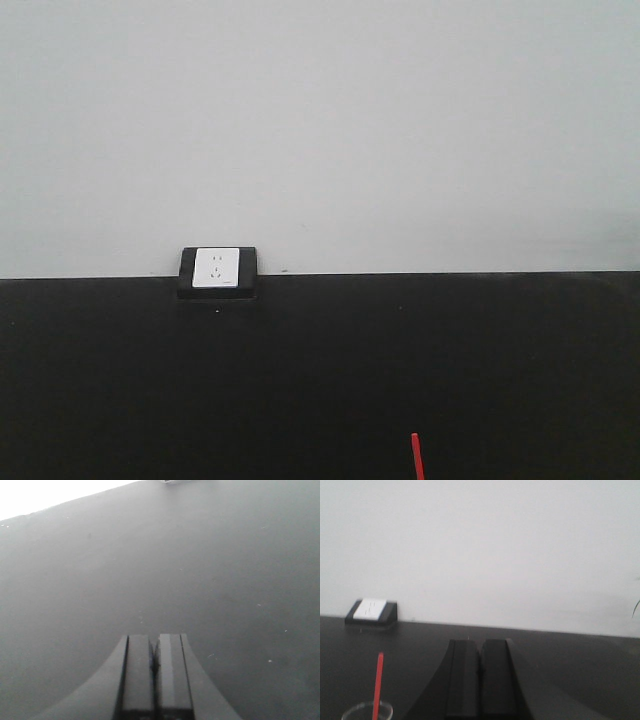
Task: Grab beaker from right and move to left
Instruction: 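Lower the right gripper toward the glass beaker with the red rod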
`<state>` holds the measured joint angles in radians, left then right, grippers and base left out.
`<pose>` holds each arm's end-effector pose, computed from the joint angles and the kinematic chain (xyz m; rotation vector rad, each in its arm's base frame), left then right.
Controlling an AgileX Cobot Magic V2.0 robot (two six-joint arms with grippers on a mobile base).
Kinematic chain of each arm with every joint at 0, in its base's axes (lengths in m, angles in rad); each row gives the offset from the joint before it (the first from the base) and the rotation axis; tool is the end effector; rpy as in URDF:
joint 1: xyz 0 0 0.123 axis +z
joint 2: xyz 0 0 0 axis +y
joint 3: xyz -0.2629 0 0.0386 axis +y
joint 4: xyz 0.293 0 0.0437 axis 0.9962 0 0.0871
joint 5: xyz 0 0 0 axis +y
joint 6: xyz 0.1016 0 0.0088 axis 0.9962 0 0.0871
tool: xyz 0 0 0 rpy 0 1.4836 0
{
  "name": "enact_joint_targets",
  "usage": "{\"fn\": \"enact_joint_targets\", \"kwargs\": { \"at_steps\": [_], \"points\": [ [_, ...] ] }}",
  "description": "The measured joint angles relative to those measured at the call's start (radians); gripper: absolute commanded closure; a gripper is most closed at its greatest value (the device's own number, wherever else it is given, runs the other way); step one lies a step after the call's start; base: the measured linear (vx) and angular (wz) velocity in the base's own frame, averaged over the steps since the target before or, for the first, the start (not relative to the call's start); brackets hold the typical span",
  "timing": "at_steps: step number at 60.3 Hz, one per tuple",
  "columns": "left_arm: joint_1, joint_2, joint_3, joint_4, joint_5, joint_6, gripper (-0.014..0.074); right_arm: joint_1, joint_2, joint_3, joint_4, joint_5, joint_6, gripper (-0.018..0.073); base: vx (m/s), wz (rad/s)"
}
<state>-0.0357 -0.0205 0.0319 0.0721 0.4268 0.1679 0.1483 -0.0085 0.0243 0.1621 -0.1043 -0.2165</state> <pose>0.1256 -0.0014 0.1615 0.2383 1.9092 0.1615 0.1297 0.0177 0.2160 -0.1280 1.3909 0.0657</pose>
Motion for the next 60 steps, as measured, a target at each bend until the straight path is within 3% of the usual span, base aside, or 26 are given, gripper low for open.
{"fn": "enact_joint_targets", "kwargs": {
  "at_steps": [11, 35, 50, 60],
  "points": [
    [0.0, 0.0, 0.0, 0.0, 0.0, 0.0, 0.0603, 0.0, 0.081, -0.15, 0.011, 0.015, 0.0, 0.0564, 0.0, 0.0],
    [0.0, 0.0, 0.0, 0.0, 0.0, 0.0, 0.0603, 0.0, 0.745, -0.59, 0.01, -0.029, -0.002, 0.0564, 0.0, 0.0],
    [0.0, 0.0, 0.0, 0.0, 0.0, 0.0, 0.0603, 0.0, 0.935, -0.65, 0.012, -0.072, -0.001, 0.0534, 0.0, 0.0],
    [0.0, 0.0, 0.0, 0.0, 0.0, 0.0, 0.0603, 0.0, 0.959, -0.65, 0.004, -0.102, -0.001, 0.0414, 0.0, 0.0]
  ]
}}
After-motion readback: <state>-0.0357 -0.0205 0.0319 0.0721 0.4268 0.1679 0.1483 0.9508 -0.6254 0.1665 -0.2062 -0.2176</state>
